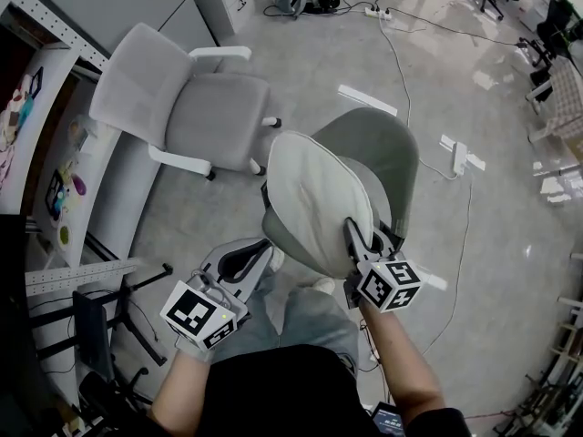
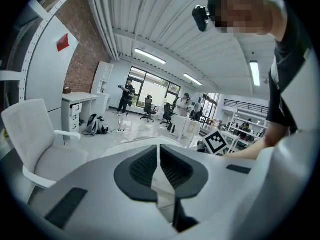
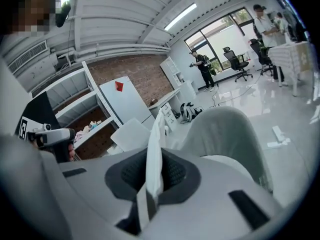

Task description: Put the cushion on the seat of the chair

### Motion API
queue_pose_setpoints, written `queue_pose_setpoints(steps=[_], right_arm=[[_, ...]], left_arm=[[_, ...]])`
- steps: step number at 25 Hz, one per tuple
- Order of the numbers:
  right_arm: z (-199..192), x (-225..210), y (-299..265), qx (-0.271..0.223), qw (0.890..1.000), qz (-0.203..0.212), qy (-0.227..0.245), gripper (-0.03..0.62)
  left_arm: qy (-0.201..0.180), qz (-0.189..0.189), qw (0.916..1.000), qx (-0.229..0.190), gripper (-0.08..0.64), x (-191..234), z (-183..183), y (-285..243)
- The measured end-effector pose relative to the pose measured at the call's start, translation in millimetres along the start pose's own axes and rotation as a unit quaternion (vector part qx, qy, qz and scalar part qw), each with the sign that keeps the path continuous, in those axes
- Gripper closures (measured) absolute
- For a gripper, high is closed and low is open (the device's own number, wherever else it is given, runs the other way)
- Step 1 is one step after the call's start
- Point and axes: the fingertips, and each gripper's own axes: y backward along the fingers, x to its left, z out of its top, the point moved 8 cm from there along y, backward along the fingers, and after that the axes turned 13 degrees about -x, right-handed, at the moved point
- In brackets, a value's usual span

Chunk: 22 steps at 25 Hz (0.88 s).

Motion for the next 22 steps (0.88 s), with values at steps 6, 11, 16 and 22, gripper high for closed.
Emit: queue_pose_setpoints(steps=[6, 11, 16, 22], right_arm=[[-5.2, -11.1, 13.7, -0.014, 0.997, -0.003, -0.078, 0.558], [-8.7, -11.3, 21.4, -0.001, 0.996, -0.002, -0.09, 0.557], [-21.2, -21.6, 22.9, 0.017, 0.993, -0.014, -0.113, 0.557], [-47.1, -25.3, 11.4, 0.044, 0.991, -0.015, -0.129, 0.557]], left_arm=[[0.0, -0.007, 1.0, 0.006, 0.545, -6.2, -5.2, -8.7], [0.003, -0.017, 0.9998, 0.007, 0.545, -14.1, -5.6, -18.6], [0.004, -0.025, 0.9996, 0.008, 0.545, -17.7, -7.2, -22.7], [0.009, -0.019, 0.9997, 0.015, 0.545, -14.1, -16.4, -17.9]])
